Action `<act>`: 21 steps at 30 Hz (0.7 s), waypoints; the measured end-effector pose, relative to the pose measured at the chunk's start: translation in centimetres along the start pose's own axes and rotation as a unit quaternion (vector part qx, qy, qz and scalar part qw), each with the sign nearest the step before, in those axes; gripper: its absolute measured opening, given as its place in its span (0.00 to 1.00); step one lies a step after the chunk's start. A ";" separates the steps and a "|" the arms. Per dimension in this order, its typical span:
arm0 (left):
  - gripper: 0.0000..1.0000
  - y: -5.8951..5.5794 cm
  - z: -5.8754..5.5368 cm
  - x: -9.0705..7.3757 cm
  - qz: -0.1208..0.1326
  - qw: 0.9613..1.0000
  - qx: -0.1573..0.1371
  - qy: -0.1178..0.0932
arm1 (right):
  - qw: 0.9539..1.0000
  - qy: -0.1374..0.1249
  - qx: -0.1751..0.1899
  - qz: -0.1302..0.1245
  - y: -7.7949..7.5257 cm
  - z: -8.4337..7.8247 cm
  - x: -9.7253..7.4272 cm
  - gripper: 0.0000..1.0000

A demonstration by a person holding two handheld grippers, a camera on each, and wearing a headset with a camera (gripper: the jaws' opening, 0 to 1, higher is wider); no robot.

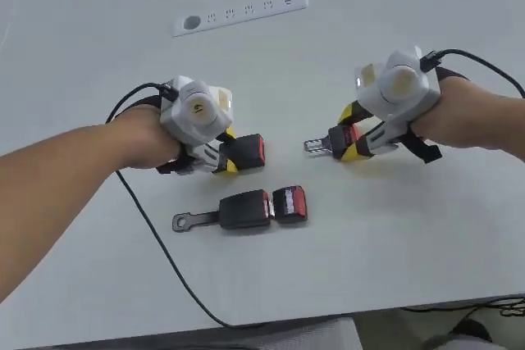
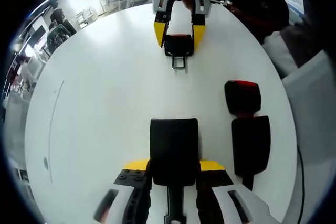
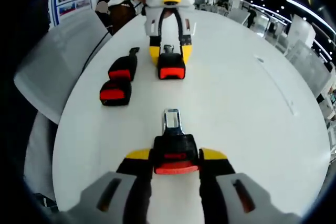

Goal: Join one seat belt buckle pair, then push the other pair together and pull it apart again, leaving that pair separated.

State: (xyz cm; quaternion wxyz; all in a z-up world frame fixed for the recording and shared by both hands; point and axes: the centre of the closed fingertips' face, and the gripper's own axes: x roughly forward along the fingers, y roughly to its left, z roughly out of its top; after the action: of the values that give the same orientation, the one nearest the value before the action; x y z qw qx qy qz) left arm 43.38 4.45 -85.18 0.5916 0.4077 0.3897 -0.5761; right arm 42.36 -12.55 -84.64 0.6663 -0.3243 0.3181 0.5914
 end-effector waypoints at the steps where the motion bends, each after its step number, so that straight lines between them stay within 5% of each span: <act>1: 0.33 0.0 0.0 0.0 0.002 1.000 -0.001 -0.001 | 1.000 0.007 0.001 -0.004 0.0 -0.7 -0.5 0.33; 6: 0.33 0.0 0.1 -0.2 0.015 1.000 -0.008 -0.007 | 0.999 0.042 0.001 -0.020 -0.3 -2.9 -1.7 0.35; 12: 0.33 0.0 0.2 -0.3 0.040 0.999 0.009 -0.006 | 0.998 0.042 0.014 -0.050 -0.7 -3.3 -2.2 0.48; 15: 0.36 0.3 -0.3 -0.6 0.052 0.999 -0.001 -0.002 | 0.997 0.035 0.029 -0.067 -0.9 -3.3 -2.7 0.52; 21: 0.40 0.2 -0.4 -2.8 0.092 0.995 -0.031 -0.020 | 0.986 -0.009 0.100 -0.135 -0.2 -3.2 -5.0 0.62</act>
State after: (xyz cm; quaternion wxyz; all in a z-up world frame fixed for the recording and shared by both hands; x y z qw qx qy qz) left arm 43.51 5.82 -82.71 0.6618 0.4121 0.3563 -0.5150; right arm 41.97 -18.06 -82.43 0.7720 -0.2907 0.3233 0.4637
